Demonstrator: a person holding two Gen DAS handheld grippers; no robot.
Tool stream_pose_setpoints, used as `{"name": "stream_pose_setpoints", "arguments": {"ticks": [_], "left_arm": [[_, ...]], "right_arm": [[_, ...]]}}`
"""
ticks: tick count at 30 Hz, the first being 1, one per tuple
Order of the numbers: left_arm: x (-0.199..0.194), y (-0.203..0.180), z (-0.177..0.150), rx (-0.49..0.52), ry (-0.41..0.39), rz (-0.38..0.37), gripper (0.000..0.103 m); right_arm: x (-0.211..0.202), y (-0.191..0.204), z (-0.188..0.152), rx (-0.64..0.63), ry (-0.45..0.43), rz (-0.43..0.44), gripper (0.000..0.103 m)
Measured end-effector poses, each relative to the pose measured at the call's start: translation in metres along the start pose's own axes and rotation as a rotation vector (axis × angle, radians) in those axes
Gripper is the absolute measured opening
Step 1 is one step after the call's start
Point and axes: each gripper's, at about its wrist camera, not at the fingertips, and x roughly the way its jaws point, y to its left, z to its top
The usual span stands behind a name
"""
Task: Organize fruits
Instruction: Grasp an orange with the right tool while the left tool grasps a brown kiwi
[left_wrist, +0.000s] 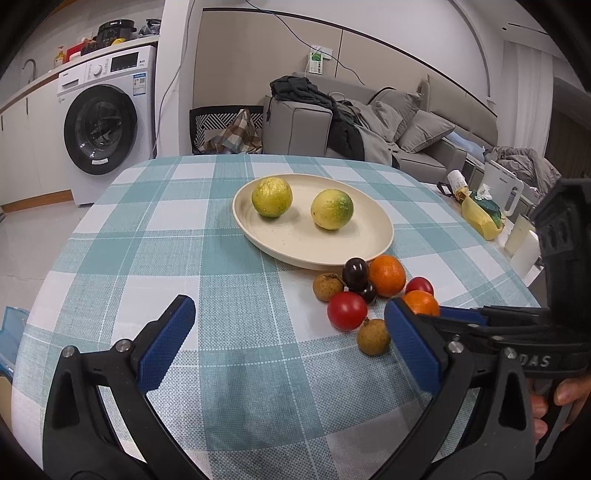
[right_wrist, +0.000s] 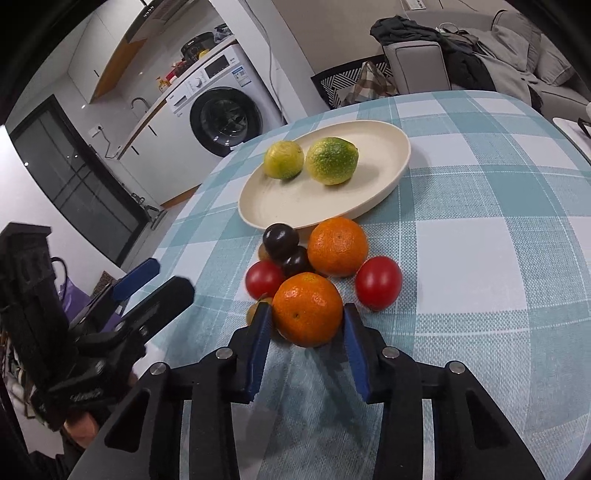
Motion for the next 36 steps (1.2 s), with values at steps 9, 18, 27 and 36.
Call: {"name": "stream_pose_setpoints", "arguments": {"ticks": [9,18,27,36], "left_arm": [[0.004,-0.025,-0.012,0.027,0.096,-0.009,0.102],[0.028,-0.038,-0.015,-0.028,0.182,-0.007,0.096],[0.055,-0.051,-0.014,-0.006,0.265,-0.004,0.067],[0.060,-0.061,-0.013,0.034,0.257,0.001,0.036]], "right_arm": [[-0.033,-0.001,-0.019,-0.074,-0.057,-0.023,0.039],[-0.039,-0.009,-0.021,-0.067,-0.060,-0.004,0.039],[-0.043,-0.009,-0.023,-0.068,-0.061,-0.001,0.039],[-0.045,-0.016,-0.023,-0.051,-0.066,-0.015,0.039]]}}
